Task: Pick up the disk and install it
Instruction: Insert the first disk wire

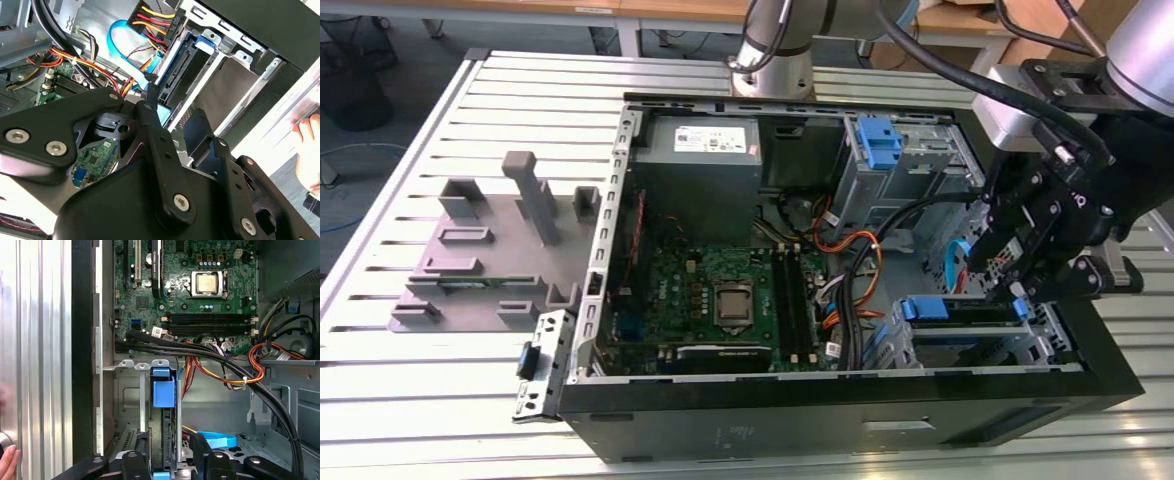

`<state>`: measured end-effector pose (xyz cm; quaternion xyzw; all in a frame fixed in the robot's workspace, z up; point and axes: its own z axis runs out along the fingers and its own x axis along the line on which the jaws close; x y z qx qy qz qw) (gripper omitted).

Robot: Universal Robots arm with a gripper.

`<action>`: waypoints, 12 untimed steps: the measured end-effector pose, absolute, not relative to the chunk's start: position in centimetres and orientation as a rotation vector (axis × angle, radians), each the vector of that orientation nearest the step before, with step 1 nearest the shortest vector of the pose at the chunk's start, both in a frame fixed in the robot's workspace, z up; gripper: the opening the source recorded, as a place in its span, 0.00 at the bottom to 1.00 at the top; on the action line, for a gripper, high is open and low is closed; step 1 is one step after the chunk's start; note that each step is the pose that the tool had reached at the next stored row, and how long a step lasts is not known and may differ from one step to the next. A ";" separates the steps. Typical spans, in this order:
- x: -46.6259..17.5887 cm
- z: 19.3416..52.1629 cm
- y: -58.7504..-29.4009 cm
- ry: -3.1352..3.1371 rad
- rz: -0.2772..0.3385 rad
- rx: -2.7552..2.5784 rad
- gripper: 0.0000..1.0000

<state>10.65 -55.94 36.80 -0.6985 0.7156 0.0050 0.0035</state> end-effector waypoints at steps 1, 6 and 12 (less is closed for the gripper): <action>10.7 36.8 -55.9 2.243 0.016 -2.189 0.48; 10.7 36.8 -55.5 2.243 0.015 -2.189 0.48; 10.8 36.5 -55.3 2.243 0.015 -2.189 0.48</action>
